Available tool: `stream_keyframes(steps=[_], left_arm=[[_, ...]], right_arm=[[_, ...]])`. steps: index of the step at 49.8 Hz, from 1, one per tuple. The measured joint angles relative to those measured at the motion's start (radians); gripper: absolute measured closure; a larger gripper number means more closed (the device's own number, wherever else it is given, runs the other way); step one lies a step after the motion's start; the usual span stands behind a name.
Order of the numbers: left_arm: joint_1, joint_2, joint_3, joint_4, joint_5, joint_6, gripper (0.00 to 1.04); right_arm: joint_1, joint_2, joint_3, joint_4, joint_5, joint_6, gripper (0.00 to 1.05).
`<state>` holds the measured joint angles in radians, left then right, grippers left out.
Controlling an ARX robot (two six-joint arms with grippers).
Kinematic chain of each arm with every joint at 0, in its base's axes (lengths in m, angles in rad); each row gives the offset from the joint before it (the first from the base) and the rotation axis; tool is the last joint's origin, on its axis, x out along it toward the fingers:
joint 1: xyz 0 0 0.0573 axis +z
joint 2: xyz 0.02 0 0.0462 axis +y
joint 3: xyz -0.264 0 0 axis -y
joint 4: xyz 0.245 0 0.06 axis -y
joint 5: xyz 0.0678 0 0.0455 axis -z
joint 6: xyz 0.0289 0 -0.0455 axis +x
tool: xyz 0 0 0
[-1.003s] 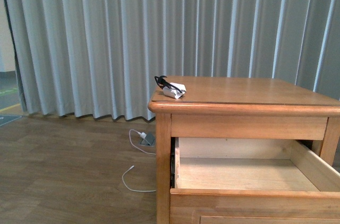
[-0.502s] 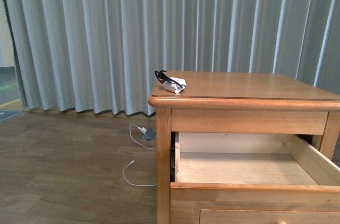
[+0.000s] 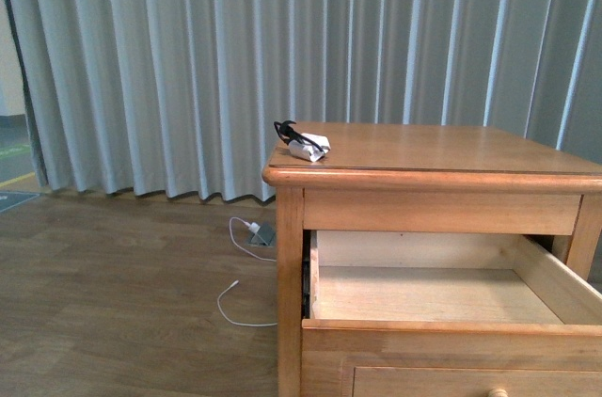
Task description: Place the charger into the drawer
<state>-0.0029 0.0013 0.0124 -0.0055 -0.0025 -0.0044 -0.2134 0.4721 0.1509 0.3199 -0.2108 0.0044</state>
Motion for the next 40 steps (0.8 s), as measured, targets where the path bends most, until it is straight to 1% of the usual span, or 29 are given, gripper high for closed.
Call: stream_keyframes(steps=[4, 5, 8, 9, 10, 12, 15, 18, 21, 28, 35, 40], left_arm=[[0.0, 0.0, 0.0, 0.0, 0.0, 0.0, 0.06], [0.005, 0.002, 0.0, 0.0, 0.016, 0.001, 0.06], [0.029, 0.048, 0.001, 0.037, 0.129, 0.001, 0.06], [0.033, 0.095, 0.002, 0.079, 0.159, 0.001, 0.06], [0.033, 0.13, 0.003, 0.11, 0.164, 0.001, 0.06], [0.023, 0.256, 0.02, 0.211, 0.159, 0.0, 0.06], [0.01, 0.367, 0.045, 0.297, 0.151, 0.0, 0.06], [-0.01, 0.547, 0.103, 0.421, 0.109, 0.003, 0.06], [-0.018, 0.674, 0.155, 0.486, 0.097, -0.001, 0.06], [-0.048, 0.936, 0.291, 0.549, 0.043, -0.003, 0.06], [-0.088, 1.155, 0.44, 0.609, 0.036, -0.003, 0.06], [-0.118, 1.292, 0.56, 0.621, 0.023, -0.002, 0.06]], right_arm=[[0.0, 0.0, 0.0, 0.0, 0.0, 0.0, 0.08], [0.0, 0.0, 0.0, 0.0, 0.0, 0.0, 0.08], [0.0, 0.0, 0.0, 0.0, 0.0, 0.0, 0.08], [0.0, 0.0, 0.0, 0.0, 0.0, 0.0, 0.08], [0.0, 0.0, 0.0, 0.0, 0.0, 0.0, 0.08], [0.0, 0.0, 0.0, 0.0, 0.0, 0.0, 0.08], [0.0, 0.0, 0.0, 0.0, 0.0, 0.0, 0.08], [0.0, 0.0, 0.0, 0.0, 0.0, 0.0, 0.08], [0.0, 0.0, 0.0, 0.0, 0.0, 0.0, 0.08], [0.0, 0.0, 0.0, 0.0, 0.0, 0.0, 0.08], [0.0, 0.0, 0.0, 0.0, 0.0, 0.0, 0.08], [0.0, 0.0, 0.0, 0.0, 0.0, 0.0, 0.08]])
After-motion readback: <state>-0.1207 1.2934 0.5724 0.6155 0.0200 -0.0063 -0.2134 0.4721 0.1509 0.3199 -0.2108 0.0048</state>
